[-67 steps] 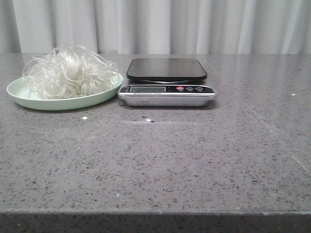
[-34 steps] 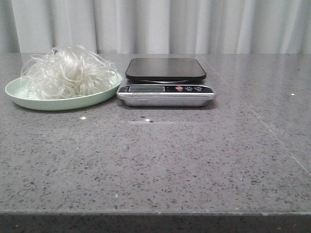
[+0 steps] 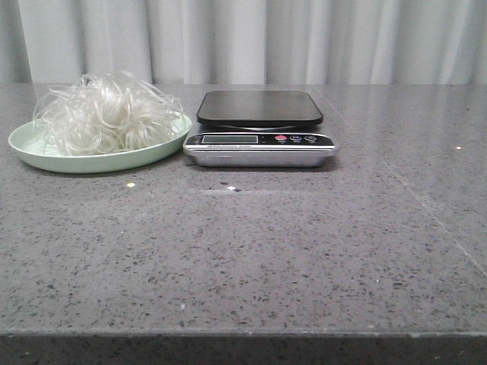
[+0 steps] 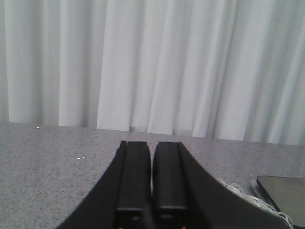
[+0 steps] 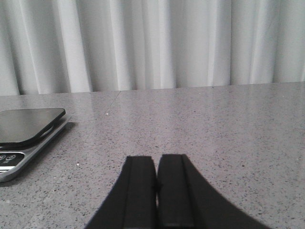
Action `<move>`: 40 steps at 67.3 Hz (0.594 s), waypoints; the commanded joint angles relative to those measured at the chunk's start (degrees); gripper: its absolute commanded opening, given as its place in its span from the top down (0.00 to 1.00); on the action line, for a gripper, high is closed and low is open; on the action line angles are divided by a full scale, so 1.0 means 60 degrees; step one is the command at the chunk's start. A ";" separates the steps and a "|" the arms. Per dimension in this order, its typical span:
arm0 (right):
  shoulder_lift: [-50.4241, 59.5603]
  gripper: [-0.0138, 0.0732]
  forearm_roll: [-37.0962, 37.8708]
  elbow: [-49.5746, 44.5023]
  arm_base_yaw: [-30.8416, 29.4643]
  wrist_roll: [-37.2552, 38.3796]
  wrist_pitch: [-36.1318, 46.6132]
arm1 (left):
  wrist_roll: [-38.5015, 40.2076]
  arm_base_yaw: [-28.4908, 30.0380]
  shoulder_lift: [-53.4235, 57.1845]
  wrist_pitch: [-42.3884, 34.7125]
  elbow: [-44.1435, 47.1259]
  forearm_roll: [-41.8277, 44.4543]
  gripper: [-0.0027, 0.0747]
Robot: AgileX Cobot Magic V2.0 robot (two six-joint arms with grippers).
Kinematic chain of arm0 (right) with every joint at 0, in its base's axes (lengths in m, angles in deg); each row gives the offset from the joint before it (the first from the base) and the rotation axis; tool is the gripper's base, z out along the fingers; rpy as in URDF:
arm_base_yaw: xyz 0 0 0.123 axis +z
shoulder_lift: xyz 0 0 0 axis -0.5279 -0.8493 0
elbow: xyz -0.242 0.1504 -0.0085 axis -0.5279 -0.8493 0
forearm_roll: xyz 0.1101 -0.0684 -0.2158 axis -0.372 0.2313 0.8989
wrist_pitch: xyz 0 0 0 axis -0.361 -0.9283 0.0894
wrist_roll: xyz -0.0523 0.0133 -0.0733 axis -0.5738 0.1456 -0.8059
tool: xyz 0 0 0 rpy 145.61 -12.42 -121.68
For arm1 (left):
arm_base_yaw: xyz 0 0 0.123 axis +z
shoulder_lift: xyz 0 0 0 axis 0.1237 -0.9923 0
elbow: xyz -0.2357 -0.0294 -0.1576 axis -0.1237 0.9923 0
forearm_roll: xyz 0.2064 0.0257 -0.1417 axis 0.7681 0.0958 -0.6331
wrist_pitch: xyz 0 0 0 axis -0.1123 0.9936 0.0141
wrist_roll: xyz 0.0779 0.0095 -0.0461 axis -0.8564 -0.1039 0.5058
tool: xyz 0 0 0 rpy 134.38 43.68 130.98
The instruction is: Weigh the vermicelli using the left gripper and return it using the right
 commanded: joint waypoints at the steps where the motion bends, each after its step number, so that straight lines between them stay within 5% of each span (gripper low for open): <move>1: 0.0147 0.65 0.0125 0.0080 -0.0049 -0.0091 0.0717 | -0.0020 -0.0353 -0.0481 -0.0565 -0.0452 -0.0169 0.77; 21: 0.0147 0.65 0.0125 0.0080 -0.0049 -0.0091 0.0717 | -0.0272 -0.2009 -0.2998 0.1198 -0.2358 -0.0151 0.30; 40: 0.0147 0.65 0.0125 0.0080 -0.0049 -0.0091 0.0717 | -0.0272 -0.2691 -0.6236 0.2303 -0.4545 -0.0168 0.24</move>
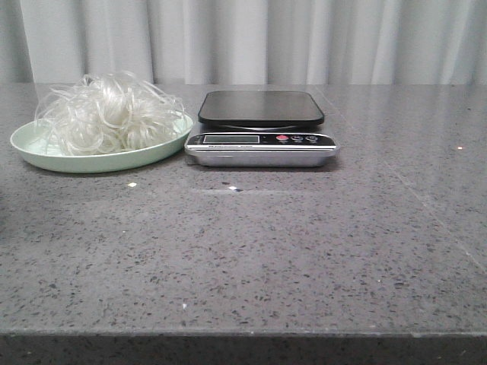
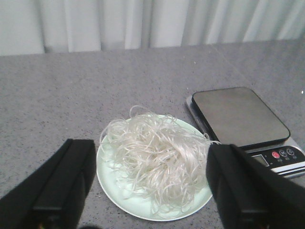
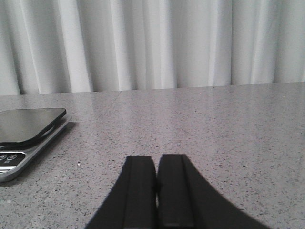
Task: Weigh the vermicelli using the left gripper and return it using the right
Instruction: 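Lower the left gripper onto the vermicelli pile and close it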
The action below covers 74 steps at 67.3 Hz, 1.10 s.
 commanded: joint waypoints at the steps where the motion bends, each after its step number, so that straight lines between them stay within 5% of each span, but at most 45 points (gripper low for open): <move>1: 0.0147 0.65 0.0125 0.0080 -0.0049 -0.0091 0.0717 | -0.0023 -0.0130 -0.1078 -0.0272 -0.1060 -0.0110 0.24; 25: 0.0147 0.65 0.0125 0.0080 -0.0049 -0.0091 0.0717 | -0.0023 -0.0130 -0.5030 0.2115 -0.3841 -0.1053 0.24; 60: 0.0155 0.65 0.0125 0.0080 -0.0049 -0.0091 0.0717 | -0.0054 -0.0130 -0.7939 0.4327 -0.5558 -0.1302 0.26; 68: 0.0155 0.65 0.0125 0.0080 -0.0049 -0.0091 0.0717 | -0.0228 -0.0130 -0.8179 0.4543 -0.5636 -0.1320 0.44; 74: 0.0155 0.65 0.0125 0.0080 -0.0049 -0.0091 0.0717 | -0.0361 -0.0130 -0.8179 0.4543 -0.5705 -0.1320 0.72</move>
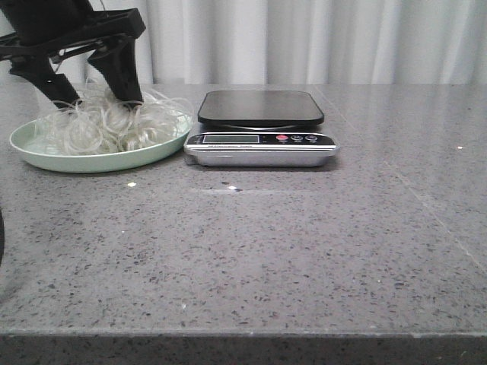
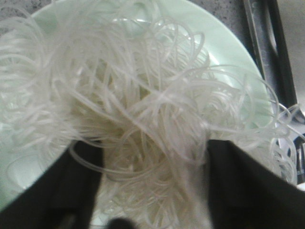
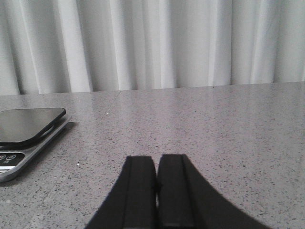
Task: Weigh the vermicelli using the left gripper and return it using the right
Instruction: 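Lower the left gripper onto the vermicelli pile and close it, then lift the vermicelli with the left gripper and place it on the scale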
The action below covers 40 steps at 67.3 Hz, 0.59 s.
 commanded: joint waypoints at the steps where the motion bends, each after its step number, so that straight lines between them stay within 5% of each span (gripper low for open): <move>1: 0.0155 0.65 0.0125 0.0080 -0.0049 -0.0091 0.0717 | -0.0217 -0.0094 0.0234 0.0173 -0.0335 -0.0107 0.79; 25: 0.0155 0.65 0.0125 0.0080 -0.0049 -0.0091 0.0717 | -0.0470 -0.0606 0.0407 0.0652 -0.2804 -0.0572 0.80; 40: 0.0155 0.65 0.0125 0.0080 -0.0049 -0.0091 0.0717 | -0.0470 -0.1549 0.0285 -0.0124 -0.3928 -0.0817 0.80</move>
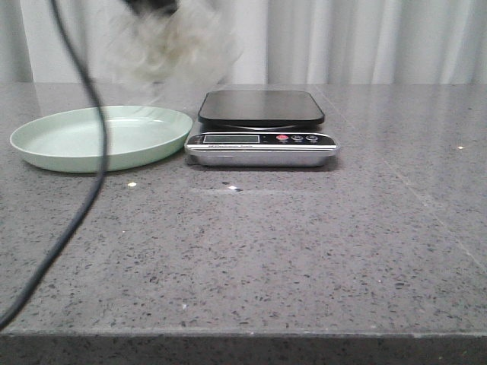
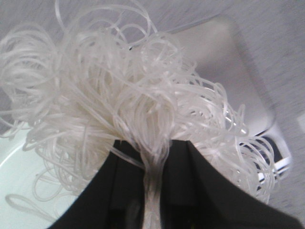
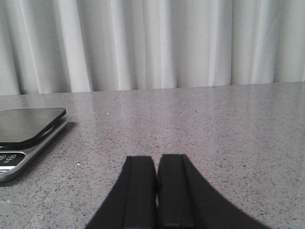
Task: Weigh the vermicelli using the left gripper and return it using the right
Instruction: 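Lift the vermicelli with the left gripper and place it on the scale, then open the left gripper, withdraw it, and let the scale weigh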
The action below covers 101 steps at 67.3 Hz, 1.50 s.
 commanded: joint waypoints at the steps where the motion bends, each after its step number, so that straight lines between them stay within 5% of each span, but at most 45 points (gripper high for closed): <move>1: 0.0155 0.65 0.0125 0.0080 -0.0049 -0.0091 0.0717 | -0.0025 -0.0462 0.0374 -0.0997 -0.0606 -0.0538 0.80; 24: 0.0155 0.65 0.0125 0.0080 -0.0049 -0.0091 0.0717 | -0.0007 -0.1154 -0.1008 -0.1565 -0.0653 -0.0760 0.77; 32: 0.0155 0.65 0.0125 0.0080 -0.0049 -0.0091 0.0717 | -0.0025 -0.1202 -0.1283 -0.1333 -0.0725 -0.0760 0.62; 39: 0.0155 0.65 0.0125 0.0080 -0.0049 -0.0091 0.0717 | -0.0025 -0.1202 -0.1257 -0.1159 -0.0903 -0.0760 0.36; 47: 0.0155 0.65 0.0125 0.0080 -0.0049 -0.0091 0.0717 | -0.0025 -0.1140 -0.1167 -0.0679 -0.1447 -0.0760 0.23; 76: 0.0155 0.65 0.0125 0.0080 -0.0049 -0.0091 0.0717 | -0.0100 -0.1119 0.1137 -0.0690 -0.1050 0.0264 0.40; 101: 0.0155 0.65 0.0125 0.0080 -0.0049 -0.0091 0.0717 | -0.0100 -0.1119 0.5992 -0.3359 0.4066 0.0741 0.57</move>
